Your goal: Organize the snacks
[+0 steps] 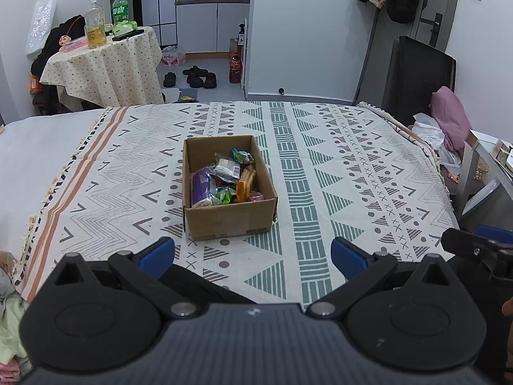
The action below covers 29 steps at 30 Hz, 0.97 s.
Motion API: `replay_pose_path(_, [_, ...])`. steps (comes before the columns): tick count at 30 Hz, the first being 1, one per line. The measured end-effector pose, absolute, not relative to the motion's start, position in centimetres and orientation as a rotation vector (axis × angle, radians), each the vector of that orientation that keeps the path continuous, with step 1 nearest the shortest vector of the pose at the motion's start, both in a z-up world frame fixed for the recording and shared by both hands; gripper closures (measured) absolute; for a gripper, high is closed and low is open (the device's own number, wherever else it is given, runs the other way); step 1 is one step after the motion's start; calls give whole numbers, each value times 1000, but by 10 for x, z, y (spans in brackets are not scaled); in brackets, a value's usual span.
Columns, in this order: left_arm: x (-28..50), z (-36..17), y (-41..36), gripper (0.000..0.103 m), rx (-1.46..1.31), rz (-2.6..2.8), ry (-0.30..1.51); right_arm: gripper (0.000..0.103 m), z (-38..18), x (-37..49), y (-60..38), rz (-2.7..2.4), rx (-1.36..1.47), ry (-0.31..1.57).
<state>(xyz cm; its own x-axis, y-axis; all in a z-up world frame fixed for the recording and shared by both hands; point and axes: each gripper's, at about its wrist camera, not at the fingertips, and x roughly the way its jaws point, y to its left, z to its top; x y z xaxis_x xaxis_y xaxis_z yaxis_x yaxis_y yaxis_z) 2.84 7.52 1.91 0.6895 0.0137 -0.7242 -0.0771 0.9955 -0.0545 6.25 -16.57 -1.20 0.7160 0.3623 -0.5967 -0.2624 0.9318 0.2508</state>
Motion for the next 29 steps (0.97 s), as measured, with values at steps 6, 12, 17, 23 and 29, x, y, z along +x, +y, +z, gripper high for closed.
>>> replay_pose_path(6, [26, 22, 77, 0, -83, 54, 797, 0, -12, 64, -165, 342, 155, 698])
replay_pose_path(12, [25, 24, 75, 0, -71, 40, 781, 0, -10, 65, -165, 336, 142, 698])
replay_pose_path(17, [25, 22, 76, 0, -72, 35, 784, 0, -10, 65, -165, 335, 141, 699])
replay_pose_path(23, [25, 21, 78, 0, -73, 34, 785, 0, -11, 65, -165, 335, 137, 701])
replay_pose_path(29, [26, 21, 80, 0, -77, 34, 790, 0, -12, 66, -166, 334, 136, 703])
